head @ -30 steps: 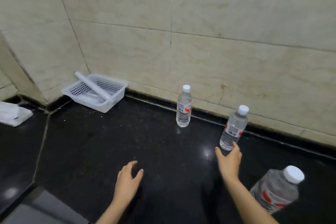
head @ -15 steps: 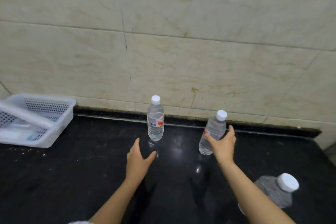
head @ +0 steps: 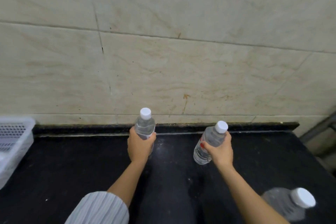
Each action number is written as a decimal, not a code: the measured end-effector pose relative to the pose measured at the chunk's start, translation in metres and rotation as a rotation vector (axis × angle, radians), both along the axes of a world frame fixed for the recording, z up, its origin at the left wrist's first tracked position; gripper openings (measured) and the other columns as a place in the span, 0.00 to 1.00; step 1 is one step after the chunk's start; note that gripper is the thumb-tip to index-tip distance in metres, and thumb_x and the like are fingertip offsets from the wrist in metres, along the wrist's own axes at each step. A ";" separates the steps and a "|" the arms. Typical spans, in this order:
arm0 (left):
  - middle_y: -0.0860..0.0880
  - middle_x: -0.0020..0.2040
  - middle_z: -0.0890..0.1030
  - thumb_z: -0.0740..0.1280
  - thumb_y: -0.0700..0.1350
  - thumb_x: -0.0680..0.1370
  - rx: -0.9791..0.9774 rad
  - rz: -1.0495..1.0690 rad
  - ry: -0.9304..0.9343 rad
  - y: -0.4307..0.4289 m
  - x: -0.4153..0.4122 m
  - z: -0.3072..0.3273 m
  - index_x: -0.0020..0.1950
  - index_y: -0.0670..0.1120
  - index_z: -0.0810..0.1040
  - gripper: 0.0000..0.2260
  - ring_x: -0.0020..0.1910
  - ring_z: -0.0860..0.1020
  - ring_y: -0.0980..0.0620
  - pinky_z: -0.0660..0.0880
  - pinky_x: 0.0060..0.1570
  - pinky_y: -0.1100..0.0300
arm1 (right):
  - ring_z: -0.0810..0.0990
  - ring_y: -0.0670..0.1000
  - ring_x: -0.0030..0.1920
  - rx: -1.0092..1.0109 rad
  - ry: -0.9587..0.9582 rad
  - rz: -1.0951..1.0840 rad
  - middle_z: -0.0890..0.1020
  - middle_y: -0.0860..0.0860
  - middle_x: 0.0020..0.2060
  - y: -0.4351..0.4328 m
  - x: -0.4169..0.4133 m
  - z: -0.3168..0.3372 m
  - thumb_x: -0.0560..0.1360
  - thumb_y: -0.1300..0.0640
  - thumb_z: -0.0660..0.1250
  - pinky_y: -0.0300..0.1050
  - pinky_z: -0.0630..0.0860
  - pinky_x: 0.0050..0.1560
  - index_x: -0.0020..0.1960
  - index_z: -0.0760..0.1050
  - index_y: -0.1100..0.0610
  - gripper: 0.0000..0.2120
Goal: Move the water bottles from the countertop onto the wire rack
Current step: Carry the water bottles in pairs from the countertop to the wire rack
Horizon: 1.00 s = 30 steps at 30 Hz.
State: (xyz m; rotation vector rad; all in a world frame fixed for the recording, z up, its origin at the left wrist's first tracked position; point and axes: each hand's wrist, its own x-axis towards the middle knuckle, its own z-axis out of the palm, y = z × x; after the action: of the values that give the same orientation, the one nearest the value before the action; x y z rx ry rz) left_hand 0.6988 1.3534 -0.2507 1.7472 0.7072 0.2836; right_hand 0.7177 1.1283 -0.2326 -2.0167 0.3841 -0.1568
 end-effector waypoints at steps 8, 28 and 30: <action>0.51 0.51 0.76 0.75 0.41 0.66 -0.013 -0.142 -0.062 0.000 -0.058 -0.002 0.63 0.46 0.70 0.28 0.50 0.74 0.51 0.69 0.47 0.60 | 0.75 0.55 0.60 -0.143 -0.007 0.080 0.77 0.53 0.59 0.008 -0.054 -0.002 0.61 0.62 0.77 0.41 0.69 0.55 0.66 0.65 0.55 0.37; 0.50 0.51 0.80 0.77 0.44 0.63 0.046 -0.355 0.009 -0.051 -0.228 0.000 0.61 0.49 0.72 0.29 0.54 0.78 0.47 0.75 0.56 0.52 | 0.80 0.48 0.54 -0.045 0.131 0.294 0.81 0.51 0.52 -0.049 -0.226 0.005 0.51 0.47 0.80 0.51 0.77 0.59 0.58 0.70 0.55 0.39; 0.47 0.54 0.81 0.77 0.46 0.62 0.107 -0.369 0.019 -0.067 -0.240 0.002 0.61 0.50 0.72 0.29 0.55 0.78 0.45 0.75 0.56 0.49 | 0.80 0.48 0.53 -0.021 0.120 0.309 0.81 0.49 0.51 -0.066 -0.249 0.009 0.54 0.52 0.79 0.50 0.77 0.58 0.57 0.71 0.53 0.34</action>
State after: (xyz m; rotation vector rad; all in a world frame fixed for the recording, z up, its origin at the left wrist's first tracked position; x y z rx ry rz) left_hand 0.4589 1.2867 -0.2482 1.9448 0.3763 0.0524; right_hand 0.4689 1.0621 -0.2233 -2.0844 0.1426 0.1532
